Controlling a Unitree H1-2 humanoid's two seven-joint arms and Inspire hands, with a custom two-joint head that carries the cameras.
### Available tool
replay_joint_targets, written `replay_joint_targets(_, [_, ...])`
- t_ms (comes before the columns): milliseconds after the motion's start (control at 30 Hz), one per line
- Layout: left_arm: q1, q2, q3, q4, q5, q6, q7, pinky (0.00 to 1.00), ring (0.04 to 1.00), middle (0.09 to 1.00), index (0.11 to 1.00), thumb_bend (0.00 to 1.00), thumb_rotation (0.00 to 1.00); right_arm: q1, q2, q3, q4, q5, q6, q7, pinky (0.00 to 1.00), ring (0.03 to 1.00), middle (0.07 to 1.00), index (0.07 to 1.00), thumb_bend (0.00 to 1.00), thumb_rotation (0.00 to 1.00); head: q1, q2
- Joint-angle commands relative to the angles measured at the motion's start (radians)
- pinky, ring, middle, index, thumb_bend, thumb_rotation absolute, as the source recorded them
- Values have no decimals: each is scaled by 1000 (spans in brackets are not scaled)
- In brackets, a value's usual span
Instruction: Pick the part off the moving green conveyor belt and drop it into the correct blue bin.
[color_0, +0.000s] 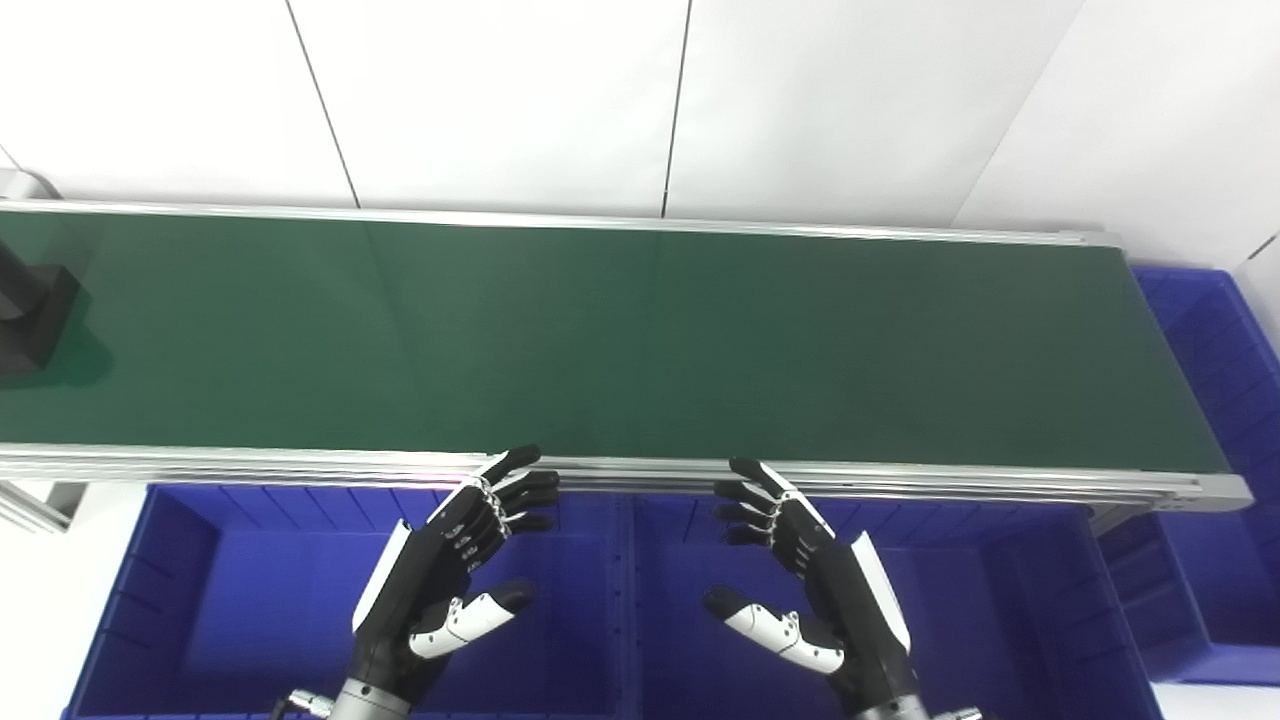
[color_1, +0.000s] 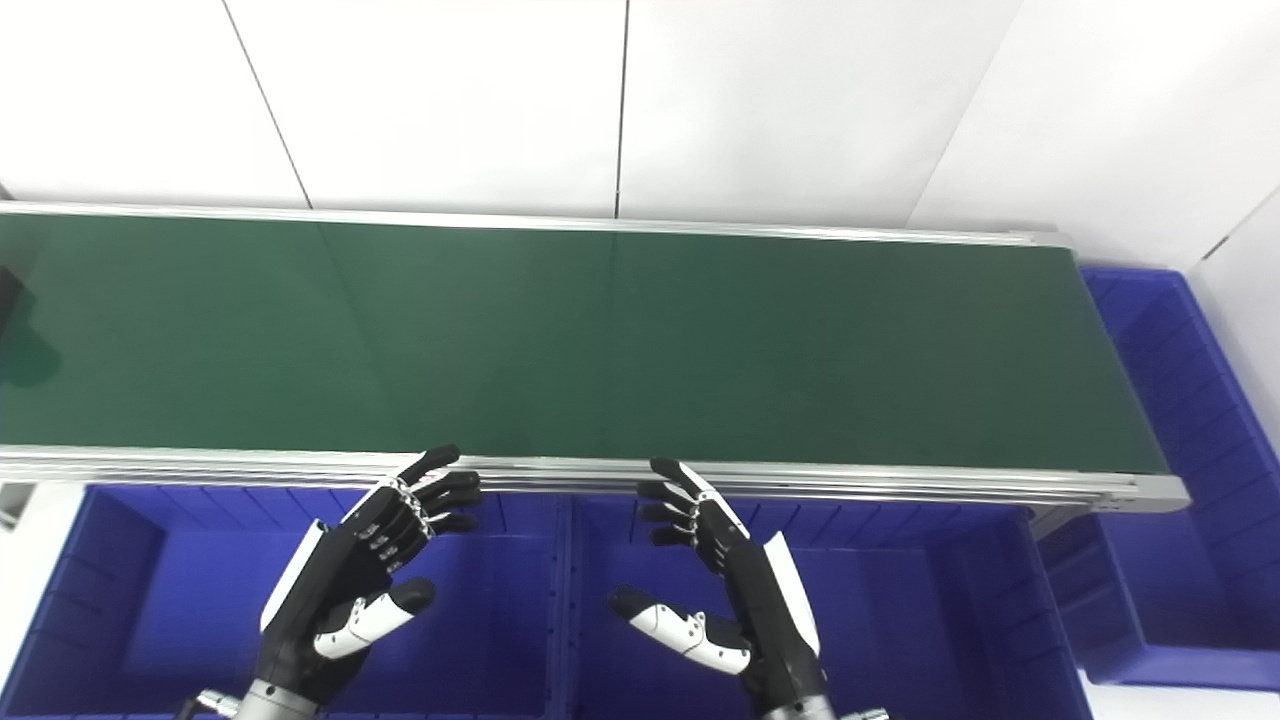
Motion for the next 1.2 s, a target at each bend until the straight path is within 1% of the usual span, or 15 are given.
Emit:
replay_joint_targets(0, [-8, -6, 0, -12, -12, -39, -7, 716, 777, 796, 853, 834, 522, -6, 3, -3, -16, 10, -48, 0, 697, 763, 810, 877, 668, 459, 0, 1])
replay_joint_targets(300, [-9, -8, -2, -11, -12, -34, -6, 711, 772, 792, 849, 832, 514, -6, 5, -5, -15, 14, -48, 0, 693, 759, 808, 876, 664, 449, 4, -2])
replay_joint_targets(433, [-11, -6, -3, -7, -15, -36, -9, 714, 775, 795, 852, 814, 500, -6, 5, -6, -15, 14, -46, 0, 690, 758, 807, 876, 665, 447, 7, -2])
replay_joint_targets(767, [-11, -9, -5, -5, -4, -40, -4, 709, 770, 792, 851, 830, 522, -5, 0, -6, -17, 16, -50, 3, 690, 759, 810, 879, 656, 440, 22, -4])
replay_joint_targets(967, [-12, -10, -8, -2, -7, -40, -6, 710, 768, 791, 852, 826, 518, -5, -3, -8, -20, 22, -45, 5, 691, 759, 808, 877, 653, 432, 33, -7])
replay_joint_targets(1067, [-13, -14, -10, 5, 3, -46, -3, 713, 770, 791, 853, 824, 517, -4, -6, -10, -16, 26, -46, 5, 691, 761, 808, 877, 653, 428, 72, -24])
replay_joint_targets(1100, [-14, -17, -13, 11, 10, -51, -1, 708, 769, 792, 852, 824, 521, -4, -10, -13, -11, 30, -52, 6, 691, 762, 808, 878, 651, 426, 113, -37])
replay_joint_targets(1133, [-14, -20, -15, 15, 12, -55, -2, 706, 769, 793, 850, 828, 525, -4, -13, -14, -8, 34, -57, 8, 692, 764, 809, 879, 648, 422, 121, -39])
replay_joint_targets(1167, [-14, -25, -18, 21, 15, -59, -1, 706, 769, 795, 848, 831, 524, -5, -18, -17, -3, 38, -65, 9, 693, 766, 810, 880, 644, 418, 165, -56])
